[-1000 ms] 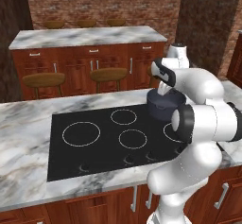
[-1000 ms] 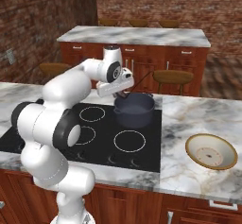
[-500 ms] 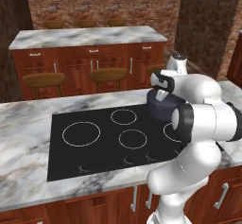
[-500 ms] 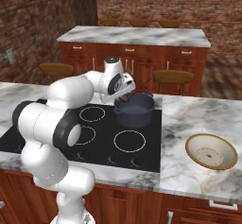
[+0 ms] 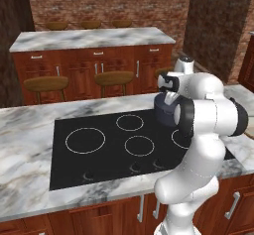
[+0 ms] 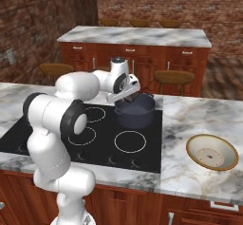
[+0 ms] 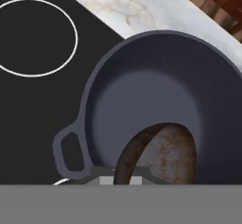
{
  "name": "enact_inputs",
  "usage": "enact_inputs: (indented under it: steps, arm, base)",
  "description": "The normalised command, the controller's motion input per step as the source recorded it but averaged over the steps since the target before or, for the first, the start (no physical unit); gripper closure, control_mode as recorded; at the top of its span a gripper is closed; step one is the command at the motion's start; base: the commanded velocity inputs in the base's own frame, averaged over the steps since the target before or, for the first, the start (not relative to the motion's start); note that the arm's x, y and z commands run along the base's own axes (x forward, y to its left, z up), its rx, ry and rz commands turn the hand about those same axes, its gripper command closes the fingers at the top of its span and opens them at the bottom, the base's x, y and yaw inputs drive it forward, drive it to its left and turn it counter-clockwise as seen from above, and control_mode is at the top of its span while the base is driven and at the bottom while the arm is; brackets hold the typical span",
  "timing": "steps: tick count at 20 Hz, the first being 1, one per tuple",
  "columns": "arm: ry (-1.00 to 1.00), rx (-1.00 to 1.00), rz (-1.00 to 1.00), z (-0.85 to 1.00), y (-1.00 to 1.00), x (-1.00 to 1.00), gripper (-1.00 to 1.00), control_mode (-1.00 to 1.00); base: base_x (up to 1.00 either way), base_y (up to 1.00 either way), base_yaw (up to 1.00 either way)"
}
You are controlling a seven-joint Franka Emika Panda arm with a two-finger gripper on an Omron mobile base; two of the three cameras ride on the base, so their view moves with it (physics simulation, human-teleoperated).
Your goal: Open the cabinet and move the ladle to the pot. Then close the cabinet.
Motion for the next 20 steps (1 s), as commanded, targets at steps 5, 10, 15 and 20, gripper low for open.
enact_inputs:
  steps: [5, 10, 15, 20]
  arm:
    - [0.0, 0.0, 0.0, -0.15, 0.0, 0.25, 1.0, -1.0]
    - [0.0, 0.0, 0.0, -0.25, 0.0, 0.22, 1.0, -1.0]
    - [0.0, 0.0, 0.0, -0.23, 0.0, 0.25, 1.0, -1.0]
    - [0.0, 0.0, 0.0, -0.26, 0.0, 0.19, 1.0, -1.0]
  base:
    - [0.0, 0.0, 0.0]
    - [0.0, 0.0, 0.0]
    - [0.0, 0.0, 0.0]
    - [0.0, 0.0, 0.0]
